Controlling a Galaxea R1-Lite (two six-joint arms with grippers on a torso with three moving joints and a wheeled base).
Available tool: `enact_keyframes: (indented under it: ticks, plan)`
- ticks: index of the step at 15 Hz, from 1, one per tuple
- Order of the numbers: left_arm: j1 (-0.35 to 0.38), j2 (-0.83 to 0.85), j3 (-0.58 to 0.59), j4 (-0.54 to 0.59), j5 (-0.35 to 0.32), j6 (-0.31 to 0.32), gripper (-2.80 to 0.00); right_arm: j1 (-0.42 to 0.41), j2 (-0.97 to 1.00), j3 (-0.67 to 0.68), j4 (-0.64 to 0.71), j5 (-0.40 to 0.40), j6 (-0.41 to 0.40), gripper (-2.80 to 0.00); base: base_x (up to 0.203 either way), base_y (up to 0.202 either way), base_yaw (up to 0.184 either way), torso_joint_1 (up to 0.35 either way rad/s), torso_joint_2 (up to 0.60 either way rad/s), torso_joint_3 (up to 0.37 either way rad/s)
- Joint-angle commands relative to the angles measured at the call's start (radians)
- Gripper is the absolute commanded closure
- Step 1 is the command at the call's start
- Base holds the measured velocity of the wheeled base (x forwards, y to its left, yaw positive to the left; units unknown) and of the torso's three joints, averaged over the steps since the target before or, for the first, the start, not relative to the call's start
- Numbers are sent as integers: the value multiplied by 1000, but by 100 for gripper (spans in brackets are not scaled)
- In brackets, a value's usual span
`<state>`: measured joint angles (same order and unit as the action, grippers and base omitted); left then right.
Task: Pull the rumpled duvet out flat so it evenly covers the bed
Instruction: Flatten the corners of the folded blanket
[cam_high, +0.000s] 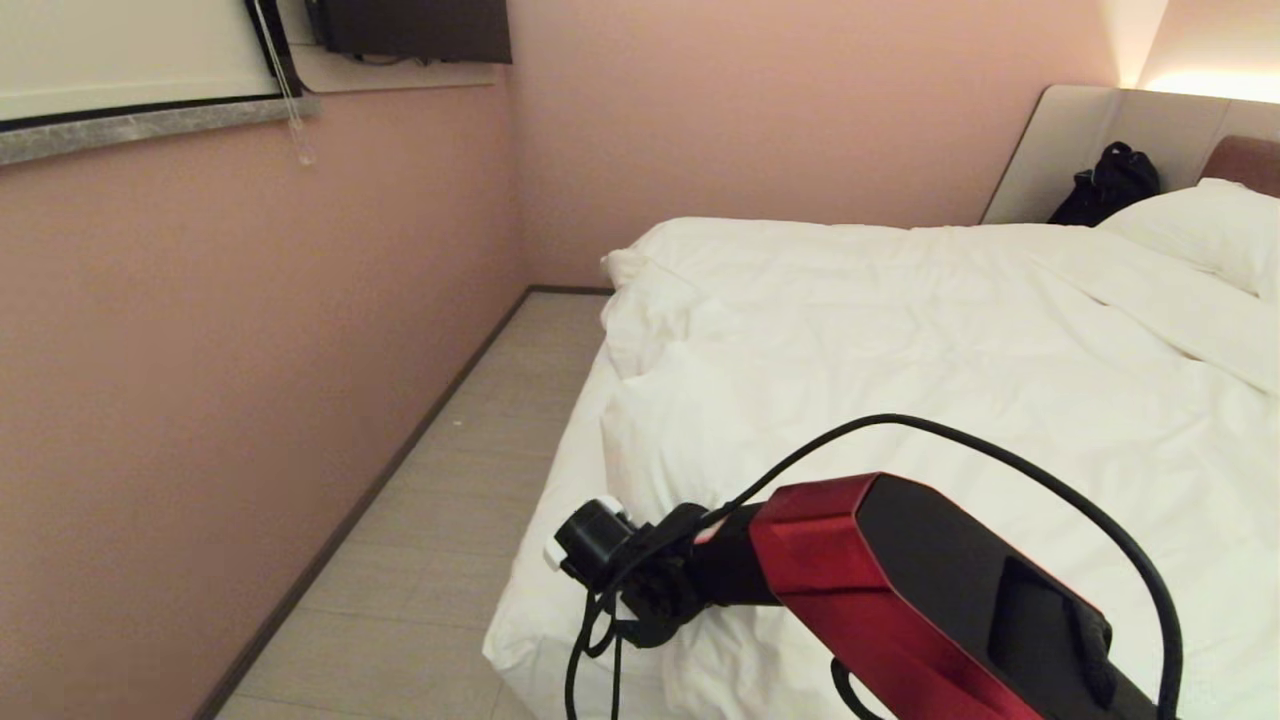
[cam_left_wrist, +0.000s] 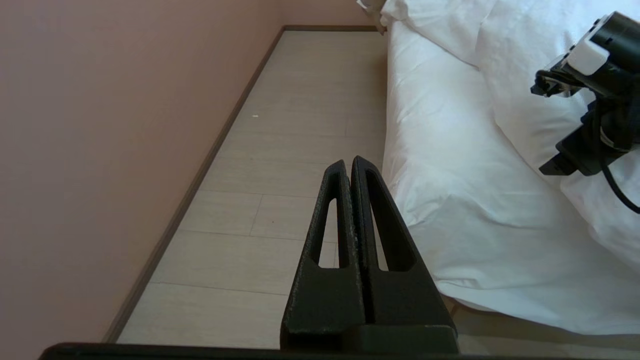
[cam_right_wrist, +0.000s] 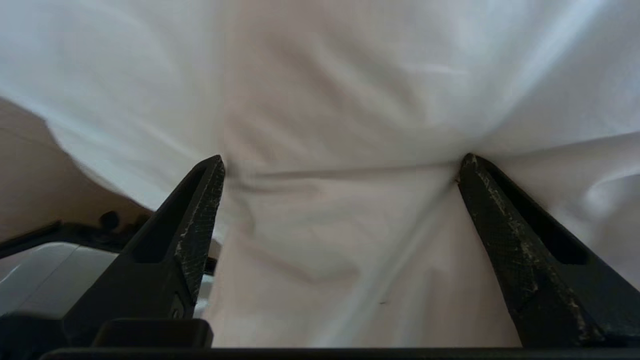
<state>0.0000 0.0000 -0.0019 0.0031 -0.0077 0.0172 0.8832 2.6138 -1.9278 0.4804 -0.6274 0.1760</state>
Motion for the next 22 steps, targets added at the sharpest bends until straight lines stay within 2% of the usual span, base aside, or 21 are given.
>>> enact_keyframes:
  ticks: [1, 5, 10, 12, 13, 17, 22]
  plan:
    - [0, 0, 0, 0, 0, 0, 0, 2, 15, 0, 3, -5, 0, -280, 0, 0, 0, 0, 0, 0]
    - [0, 0, 0, 0, 0, 0, 0, -10, 44, 0, 5, -14, -2, -280, 0, 0, 0, 0, 0, 0]
    - [0, 0, 0, 0, 0, 0, 0, -45, 58, -2, 4, -84, -19, -280, 0, 0, 0, 0, 0, 0]
    - [0, 0, 0, 0, 0, 0, 0, -56, 57, -2, 2, -135, -22, -280, 0, 0, 0, 0, 0, 0]
    - [0, 0, -1, 0, 0, 0, 0, -58, 56, -2, 1, -140, -18, 0, 0, 0, 0, 0, 0, 0]
    - [0, 0, 0, 0, 0, 0, 0, -57, 19, -2, 1, -128, 4, 0, 0, 0, 0, 0, 0, 0]
    - [0, 0, 0, 0, 0, 0, 0, -83, -107, 5, 13, -90, 95, 0, 0, 0, 0, 0, 0, 0]
